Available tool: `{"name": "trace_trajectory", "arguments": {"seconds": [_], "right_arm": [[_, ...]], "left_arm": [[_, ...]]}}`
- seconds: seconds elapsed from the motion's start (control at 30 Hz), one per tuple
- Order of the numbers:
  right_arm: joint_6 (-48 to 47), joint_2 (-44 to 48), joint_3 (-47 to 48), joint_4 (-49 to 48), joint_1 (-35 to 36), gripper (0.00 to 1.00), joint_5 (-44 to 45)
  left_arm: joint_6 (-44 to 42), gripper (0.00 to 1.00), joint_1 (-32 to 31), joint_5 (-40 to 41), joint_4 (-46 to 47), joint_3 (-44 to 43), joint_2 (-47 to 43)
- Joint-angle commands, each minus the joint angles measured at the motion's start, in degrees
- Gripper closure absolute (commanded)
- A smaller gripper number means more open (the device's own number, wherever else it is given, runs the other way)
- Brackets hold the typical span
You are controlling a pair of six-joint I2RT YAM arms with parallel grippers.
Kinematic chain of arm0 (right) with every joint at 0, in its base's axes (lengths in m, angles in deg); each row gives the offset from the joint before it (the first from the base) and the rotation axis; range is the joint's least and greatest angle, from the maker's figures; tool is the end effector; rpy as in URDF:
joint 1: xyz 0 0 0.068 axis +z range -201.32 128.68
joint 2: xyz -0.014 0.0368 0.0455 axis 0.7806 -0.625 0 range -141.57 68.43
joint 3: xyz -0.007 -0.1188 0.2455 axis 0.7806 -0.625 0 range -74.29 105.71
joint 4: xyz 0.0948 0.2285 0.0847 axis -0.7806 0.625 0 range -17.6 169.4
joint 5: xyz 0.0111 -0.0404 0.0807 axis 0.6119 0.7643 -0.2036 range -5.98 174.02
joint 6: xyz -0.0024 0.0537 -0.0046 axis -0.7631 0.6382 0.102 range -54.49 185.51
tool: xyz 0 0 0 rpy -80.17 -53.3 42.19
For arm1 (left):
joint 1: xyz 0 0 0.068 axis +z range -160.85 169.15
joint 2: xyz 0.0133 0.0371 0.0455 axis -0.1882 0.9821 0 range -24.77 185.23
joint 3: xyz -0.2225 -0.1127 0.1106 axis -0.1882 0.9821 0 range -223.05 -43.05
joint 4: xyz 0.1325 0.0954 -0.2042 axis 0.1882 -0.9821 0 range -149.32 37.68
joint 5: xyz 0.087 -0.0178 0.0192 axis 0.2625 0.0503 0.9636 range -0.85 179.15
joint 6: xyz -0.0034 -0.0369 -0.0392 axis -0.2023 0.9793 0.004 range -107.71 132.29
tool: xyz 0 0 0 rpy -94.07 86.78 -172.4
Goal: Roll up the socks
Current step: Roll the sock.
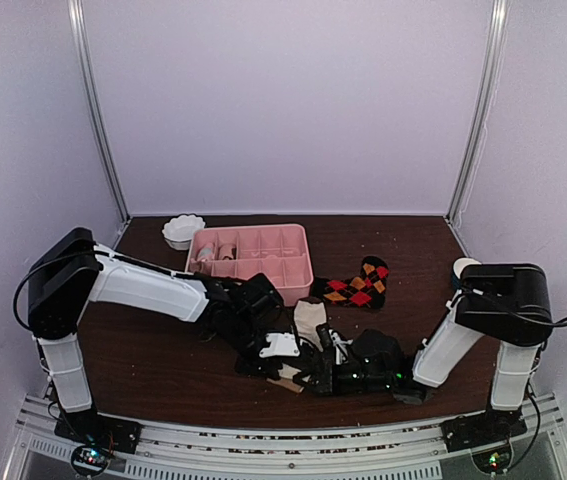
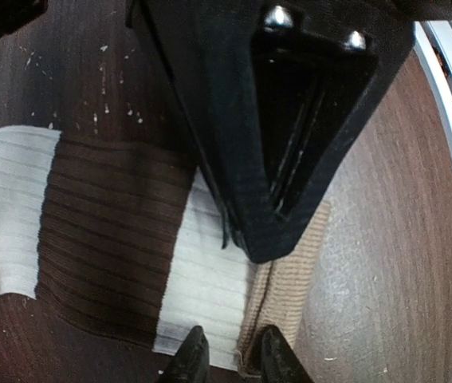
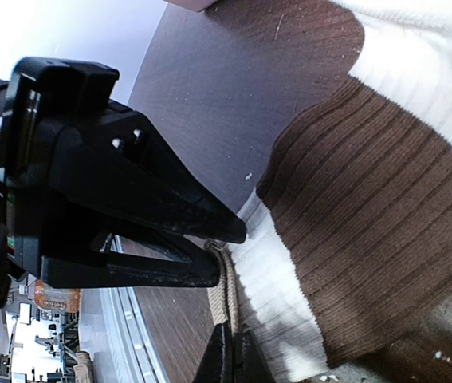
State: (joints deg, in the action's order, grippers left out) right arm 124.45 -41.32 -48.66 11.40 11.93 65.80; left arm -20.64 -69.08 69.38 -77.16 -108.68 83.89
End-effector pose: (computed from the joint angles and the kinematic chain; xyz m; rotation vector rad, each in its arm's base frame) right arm 0.1220 0.2668 0.0820 -0.3399 2.3598 1.5539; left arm 0.1820 -0.3166 0.1407 2.0531 1.8791 -0.5921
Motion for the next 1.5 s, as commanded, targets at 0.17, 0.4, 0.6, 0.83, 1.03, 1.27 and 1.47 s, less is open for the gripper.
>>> {"name": "trace_trajectory", "arguments": {"seconds": [0.17, 0.4, 0.6, 0.83, 1.03, 1.27, 1.47], "right_arm": [[-4.06, -0.29, 0.59, 10.71, 0.10, 0.95, 1.92], [-14.87, 9.98, -2.98, 17.41, 3.32, 0.61, 14.41], [-23.30, 19.64, -6.22, 27.84, 8.81, 0.55, 30.34], [-4.90, 32.47, -3.65, 60.70, 17.26, 0.00, 73.28], [-21.11, 36.98, -7.20, 51.99, 18.37, 0.00, 65.53], [-52.83, 24.61, -0.02, 42.62, 26.74, 0.23, 51.53], [-67.35, 16.44, 4.47, 32.54, 26.53, 0.39, 44.16]], "left_arm": [[-0.72, 0.80, -0.37, 1.58, 2.52, 2.24, 0.56], [-1.21, 0.85, -0.31, 1.81, 2.23, 2.20, 0.93], [-1.68, 0.86, -0.30, 1.05, -0.24, 0.35, 2.05], [-2.35, 0.87, -0.31, -0.19, -3.34, -2.38, 3.59], [-2.82, 0.88, -0.34, -1.07, -6.56, -5.15, 5.20], [-2.98, 0.89, -0.30, -4.12, -11.74, -9.77, 8.08], [-2.93, 0.89, -0.30, -6.18, -13.65, -11.15, 9.07]]}}
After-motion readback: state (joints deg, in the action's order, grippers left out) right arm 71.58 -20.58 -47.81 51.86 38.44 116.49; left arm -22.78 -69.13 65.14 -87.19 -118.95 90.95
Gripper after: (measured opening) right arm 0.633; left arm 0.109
